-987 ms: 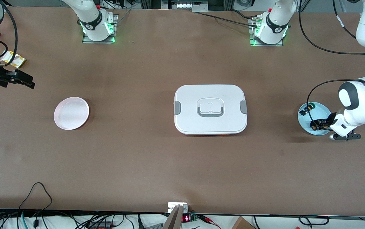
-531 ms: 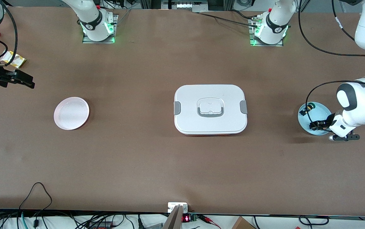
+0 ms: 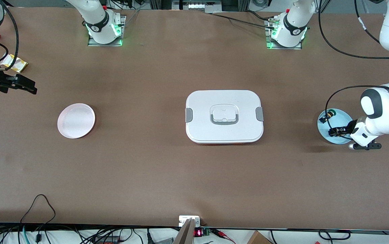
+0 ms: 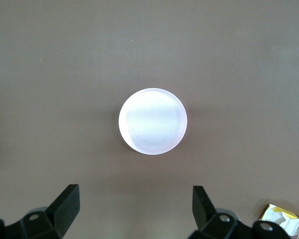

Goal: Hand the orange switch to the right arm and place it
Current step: 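Close the left gripper on the orange switch and lift it, then carry the orange switch with the left gripper over the white box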

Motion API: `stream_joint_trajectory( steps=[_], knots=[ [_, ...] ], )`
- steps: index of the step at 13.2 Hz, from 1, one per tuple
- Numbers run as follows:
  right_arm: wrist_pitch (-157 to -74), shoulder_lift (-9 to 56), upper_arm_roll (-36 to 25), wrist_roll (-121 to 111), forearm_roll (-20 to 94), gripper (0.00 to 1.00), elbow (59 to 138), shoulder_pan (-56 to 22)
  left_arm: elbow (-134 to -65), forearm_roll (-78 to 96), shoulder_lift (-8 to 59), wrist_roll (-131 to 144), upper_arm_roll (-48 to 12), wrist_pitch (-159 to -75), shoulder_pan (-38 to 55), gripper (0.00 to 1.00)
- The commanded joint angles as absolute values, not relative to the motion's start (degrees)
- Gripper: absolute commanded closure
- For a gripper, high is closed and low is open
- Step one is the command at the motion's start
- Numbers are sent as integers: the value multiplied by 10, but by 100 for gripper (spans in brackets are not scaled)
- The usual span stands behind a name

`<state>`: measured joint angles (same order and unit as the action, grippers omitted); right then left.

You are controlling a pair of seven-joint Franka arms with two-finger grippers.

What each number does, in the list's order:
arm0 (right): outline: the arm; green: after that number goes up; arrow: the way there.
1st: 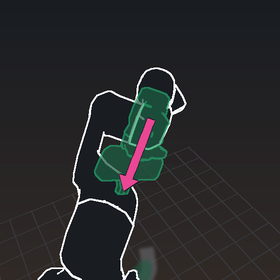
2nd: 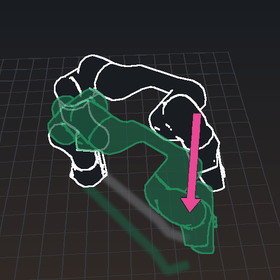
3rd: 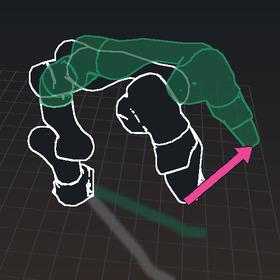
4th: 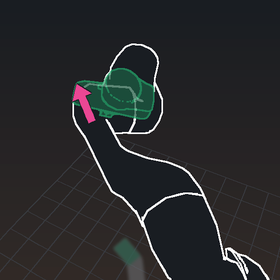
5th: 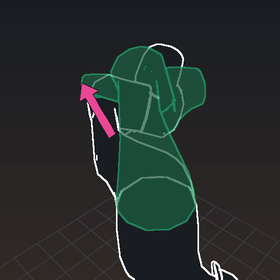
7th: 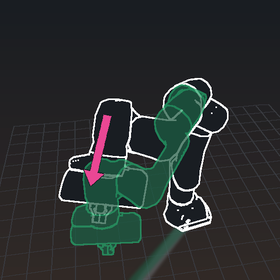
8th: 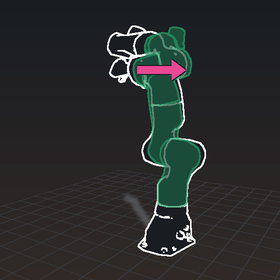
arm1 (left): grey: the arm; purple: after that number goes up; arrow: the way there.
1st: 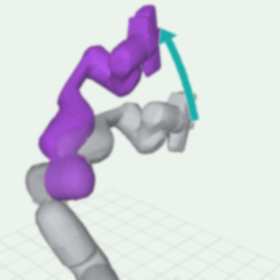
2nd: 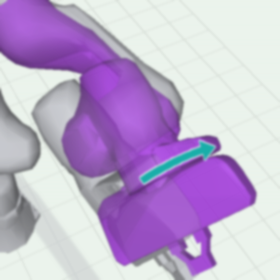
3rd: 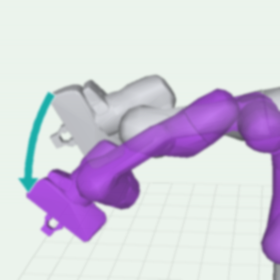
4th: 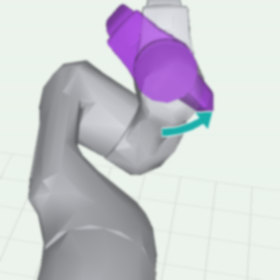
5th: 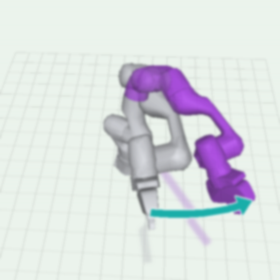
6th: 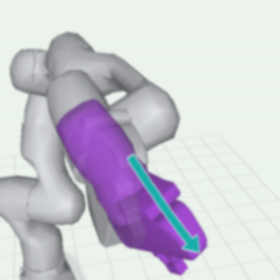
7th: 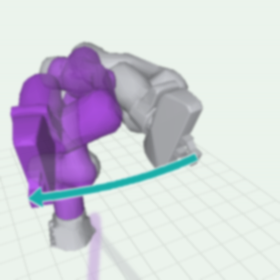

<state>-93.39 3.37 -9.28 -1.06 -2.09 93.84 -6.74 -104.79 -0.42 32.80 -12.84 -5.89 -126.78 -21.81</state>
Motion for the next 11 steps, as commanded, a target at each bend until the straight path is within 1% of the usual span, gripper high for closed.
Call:
stream_joint_trajectory(
  steps=[1, 3, 4, 6, 8, 11],
  knots=[
    [-926, 27, -91, -17, -14, 0, 938, -64, -980, 20, 285, -145, -84, -1107, -223, 61],
    [-927, 28, -91, -17, -14, 0, 938, -63, -918, 21, 286, -146, -106, -1023, -223, 61],
    [-928, 28, -91, -17, -14, 0, 938, -63, -899, 24, 286, -146, -122, -1000, -222, 61],
    [-927, 28, -91, -17, -15, 0, 938, -66, -875, 83, 285, -146, -150, -962, -224, 61],
    [-930, 28, -91, -18, -15, 0, 938, -65, -864, 150, 286, -150, -166, -934, -223, 61],
    [-925, 25, -89, -17, -15, 0, 933, -69, -867, 279, 289, -208, -193, -909, -222, 59]
  ],
)
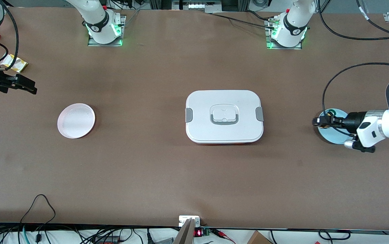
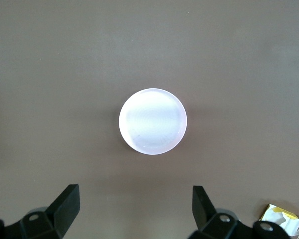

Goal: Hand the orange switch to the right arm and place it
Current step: 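Carry the orange switch with the left gripper over the white box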

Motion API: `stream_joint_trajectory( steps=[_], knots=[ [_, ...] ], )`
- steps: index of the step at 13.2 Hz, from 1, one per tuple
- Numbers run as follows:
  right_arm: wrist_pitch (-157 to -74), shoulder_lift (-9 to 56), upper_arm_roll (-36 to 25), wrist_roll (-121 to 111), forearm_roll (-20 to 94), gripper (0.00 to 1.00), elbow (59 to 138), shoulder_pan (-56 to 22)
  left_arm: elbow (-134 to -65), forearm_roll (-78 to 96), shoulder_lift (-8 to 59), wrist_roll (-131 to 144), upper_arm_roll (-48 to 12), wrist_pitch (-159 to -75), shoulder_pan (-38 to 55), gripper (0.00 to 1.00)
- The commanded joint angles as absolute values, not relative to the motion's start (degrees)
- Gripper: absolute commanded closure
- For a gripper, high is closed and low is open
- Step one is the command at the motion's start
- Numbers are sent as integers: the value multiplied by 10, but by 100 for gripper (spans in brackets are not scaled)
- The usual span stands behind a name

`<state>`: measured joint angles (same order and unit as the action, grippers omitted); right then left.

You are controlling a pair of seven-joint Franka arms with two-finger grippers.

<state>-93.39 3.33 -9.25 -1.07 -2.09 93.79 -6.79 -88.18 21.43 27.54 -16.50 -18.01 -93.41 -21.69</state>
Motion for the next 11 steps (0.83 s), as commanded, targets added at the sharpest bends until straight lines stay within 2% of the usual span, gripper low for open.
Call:
stream_joint_trajectory(
  steps=[1, 9, 11],
  knots=[
    [-925, 26, -91, -17, -15, 0, 933, -69, -870, 316, 291, -238, -201, -902, -221, 59],
    [-932, 53, -96, -23, -11, 0, 932, -58, -881, 596, 318, -494, -307, -906, -203, 60],
    [-932, 50, -97, -24, -2, 0, 930, -57, -881, 646, 319, -588, -308, -938, -168, 61]
  ],
)
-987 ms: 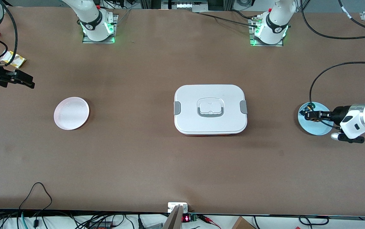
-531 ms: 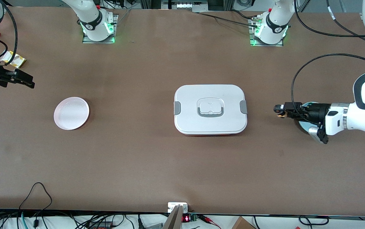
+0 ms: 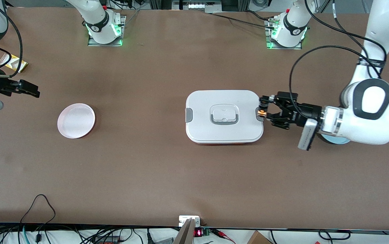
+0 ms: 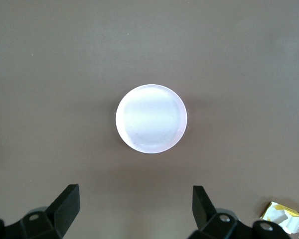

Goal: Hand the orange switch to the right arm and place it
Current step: 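Carry the orange switch with the left gripper over the white box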

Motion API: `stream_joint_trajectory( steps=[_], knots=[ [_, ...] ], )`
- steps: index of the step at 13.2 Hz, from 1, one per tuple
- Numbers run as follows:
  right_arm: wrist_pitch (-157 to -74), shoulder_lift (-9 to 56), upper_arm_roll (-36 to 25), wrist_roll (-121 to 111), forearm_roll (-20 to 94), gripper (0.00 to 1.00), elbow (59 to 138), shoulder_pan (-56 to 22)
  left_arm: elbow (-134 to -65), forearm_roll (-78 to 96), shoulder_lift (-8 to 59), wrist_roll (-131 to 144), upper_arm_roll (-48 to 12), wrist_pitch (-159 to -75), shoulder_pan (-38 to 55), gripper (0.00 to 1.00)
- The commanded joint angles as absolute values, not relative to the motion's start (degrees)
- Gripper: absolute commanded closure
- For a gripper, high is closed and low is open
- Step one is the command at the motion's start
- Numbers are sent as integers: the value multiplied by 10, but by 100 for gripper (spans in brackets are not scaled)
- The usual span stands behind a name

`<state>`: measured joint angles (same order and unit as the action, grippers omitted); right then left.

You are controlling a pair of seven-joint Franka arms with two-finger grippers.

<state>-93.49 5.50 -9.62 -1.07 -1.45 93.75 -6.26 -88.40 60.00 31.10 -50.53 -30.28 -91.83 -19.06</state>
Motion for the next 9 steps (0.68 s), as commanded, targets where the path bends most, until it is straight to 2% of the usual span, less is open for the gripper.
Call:
stream_joint_trajectory(
  steps=[1, 2, 9],
  knots=[
    [-933, 51, -98, -24, 2, 0, 928, -54, -883, 682, 325, -625, -308, -946, -153, 61],
    [-937, 51, -98, -24, 10, 0, 928, -50, -895, 713, 326, -640, -308, -953, -139, 61],
    [-912, 47, -91, -16, 11, 0, 928, -58, -904, 885, 324, -880, -308, -1146, 2, 63]
  ],
)
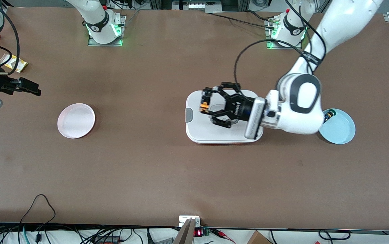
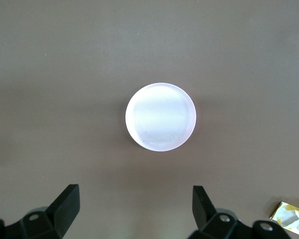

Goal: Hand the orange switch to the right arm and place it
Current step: 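Carry the orange switch with the left gripper over the white box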

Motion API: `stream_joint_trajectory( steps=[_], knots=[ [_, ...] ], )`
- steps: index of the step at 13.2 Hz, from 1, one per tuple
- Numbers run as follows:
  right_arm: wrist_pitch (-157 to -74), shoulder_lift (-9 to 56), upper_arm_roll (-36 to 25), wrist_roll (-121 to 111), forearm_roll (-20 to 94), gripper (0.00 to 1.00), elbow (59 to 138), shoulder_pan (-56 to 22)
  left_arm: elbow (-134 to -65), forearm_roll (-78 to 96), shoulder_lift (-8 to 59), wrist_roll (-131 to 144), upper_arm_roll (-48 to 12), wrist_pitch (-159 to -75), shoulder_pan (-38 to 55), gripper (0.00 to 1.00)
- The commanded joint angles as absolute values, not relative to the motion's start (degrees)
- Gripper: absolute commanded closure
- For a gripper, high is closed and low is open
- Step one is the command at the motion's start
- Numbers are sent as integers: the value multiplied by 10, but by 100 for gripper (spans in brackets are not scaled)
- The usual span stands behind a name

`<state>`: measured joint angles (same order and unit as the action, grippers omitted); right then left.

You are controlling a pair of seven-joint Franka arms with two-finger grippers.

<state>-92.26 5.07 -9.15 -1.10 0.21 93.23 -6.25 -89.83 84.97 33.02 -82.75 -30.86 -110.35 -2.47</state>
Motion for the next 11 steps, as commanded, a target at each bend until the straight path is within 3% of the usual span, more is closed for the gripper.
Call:
stream_joint_trajectory(
  steps=[1, 5, 11],
  knots=[
    [-916, 48, -91, -18, 15, 0, 928, -59, -904, 896, 321, -893, -308, -1181, 19, 63],
    [-916, 58, -93, -24, 137, 0, 930, -53, -925, 964, 307, -976, -336, -1296, 54, 63],
    [-917, 90, -92, -25, 348, 0, 944, -63, -931, 984, 306, -991, -339, -1297, 54, 63]
  ],
)
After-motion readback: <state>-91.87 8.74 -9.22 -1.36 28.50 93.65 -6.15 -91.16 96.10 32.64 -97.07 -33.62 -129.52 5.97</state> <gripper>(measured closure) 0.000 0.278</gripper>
